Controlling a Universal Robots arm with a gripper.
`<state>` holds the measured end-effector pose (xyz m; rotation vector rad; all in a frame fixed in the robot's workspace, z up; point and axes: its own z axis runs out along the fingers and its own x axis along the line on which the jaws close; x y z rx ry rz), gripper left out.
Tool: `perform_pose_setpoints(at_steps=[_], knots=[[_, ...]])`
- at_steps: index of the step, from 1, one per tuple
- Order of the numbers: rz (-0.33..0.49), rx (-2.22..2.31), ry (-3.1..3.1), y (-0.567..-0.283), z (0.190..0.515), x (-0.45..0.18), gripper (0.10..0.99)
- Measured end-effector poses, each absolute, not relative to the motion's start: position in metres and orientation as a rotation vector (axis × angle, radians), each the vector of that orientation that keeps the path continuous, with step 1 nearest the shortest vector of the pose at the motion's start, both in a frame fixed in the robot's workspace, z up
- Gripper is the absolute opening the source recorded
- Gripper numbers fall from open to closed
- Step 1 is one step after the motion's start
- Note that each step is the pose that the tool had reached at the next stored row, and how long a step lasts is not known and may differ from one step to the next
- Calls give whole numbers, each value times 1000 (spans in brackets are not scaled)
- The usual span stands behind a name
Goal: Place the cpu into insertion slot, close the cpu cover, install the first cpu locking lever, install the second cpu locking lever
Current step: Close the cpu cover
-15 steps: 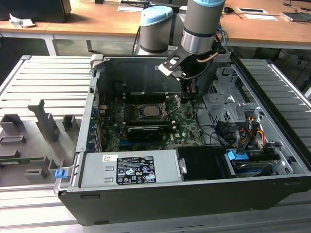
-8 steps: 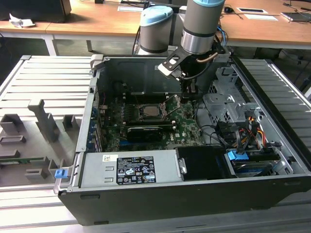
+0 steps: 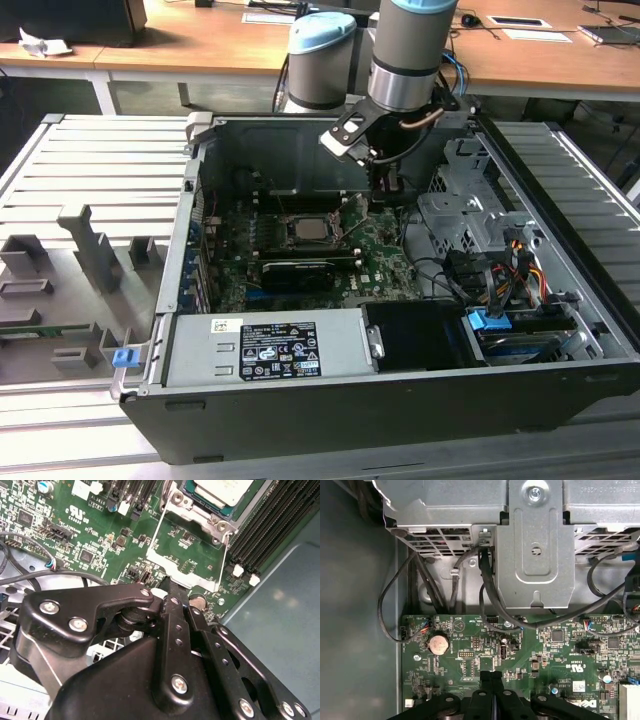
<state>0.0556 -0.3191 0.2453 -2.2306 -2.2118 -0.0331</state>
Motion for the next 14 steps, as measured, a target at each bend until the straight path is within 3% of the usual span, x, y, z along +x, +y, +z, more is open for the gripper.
perform_pose_setpoints(at_steps=[14], knots=[[-33, -2231, -2212, -319, 245, 35, 106]])
